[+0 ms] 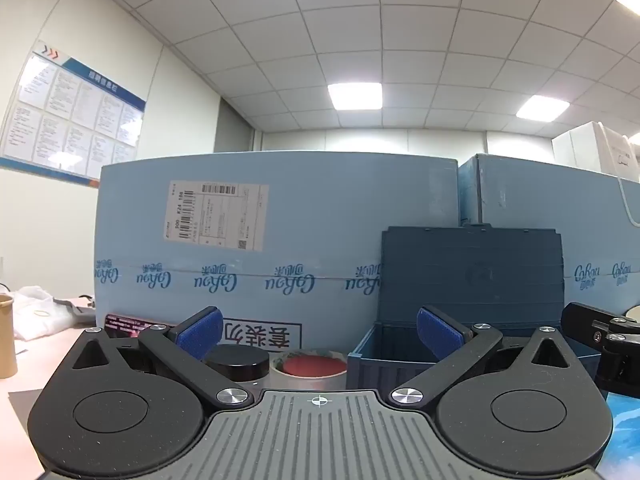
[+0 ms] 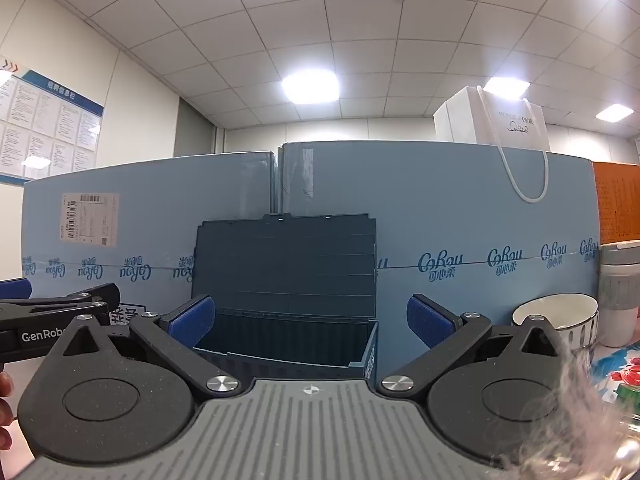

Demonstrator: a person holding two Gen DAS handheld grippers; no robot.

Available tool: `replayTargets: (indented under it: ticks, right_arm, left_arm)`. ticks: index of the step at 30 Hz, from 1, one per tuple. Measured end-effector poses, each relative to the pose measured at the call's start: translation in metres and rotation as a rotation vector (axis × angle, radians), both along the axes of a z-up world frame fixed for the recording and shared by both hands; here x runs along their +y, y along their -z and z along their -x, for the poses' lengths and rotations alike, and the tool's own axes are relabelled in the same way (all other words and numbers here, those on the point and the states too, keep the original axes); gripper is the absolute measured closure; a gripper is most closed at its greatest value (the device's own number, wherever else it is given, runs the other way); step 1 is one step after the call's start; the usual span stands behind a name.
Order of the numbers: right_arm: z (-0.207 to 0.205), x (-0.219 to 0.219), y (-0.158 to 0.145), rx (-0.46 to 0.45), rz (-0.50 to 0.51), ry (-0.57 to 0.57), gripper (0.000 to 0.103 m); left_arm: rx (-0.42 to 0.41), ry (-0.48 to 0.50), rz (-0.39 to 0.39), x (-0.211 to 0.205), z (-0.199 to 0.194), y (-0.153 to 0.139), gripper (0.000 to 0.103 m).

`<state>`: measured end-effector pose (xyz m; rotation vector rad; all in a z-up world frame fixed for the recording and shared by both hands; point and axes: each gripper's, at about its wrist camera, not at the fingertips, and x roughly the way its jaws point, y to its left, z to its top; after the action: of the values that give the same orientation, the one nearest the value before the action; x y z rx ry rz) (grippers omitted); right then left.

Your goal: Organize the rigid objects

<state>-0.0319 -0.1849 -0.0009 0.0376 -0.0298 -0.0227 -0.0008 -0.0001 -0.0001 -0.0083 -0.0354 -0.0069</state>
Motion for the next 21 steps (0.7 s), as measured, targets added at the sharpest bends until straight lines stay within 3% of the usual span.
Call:
replayTargets:
  ticks: [21]
  right_arm:
    - [-0.0024, -0.0011, -0.0017, 0.022, 0.002, -0.001, 0.000]
  left_arm:
    - [0.015, 0.015, -0.004, 0.0003, -0.0013, 0.0007, 0.000]
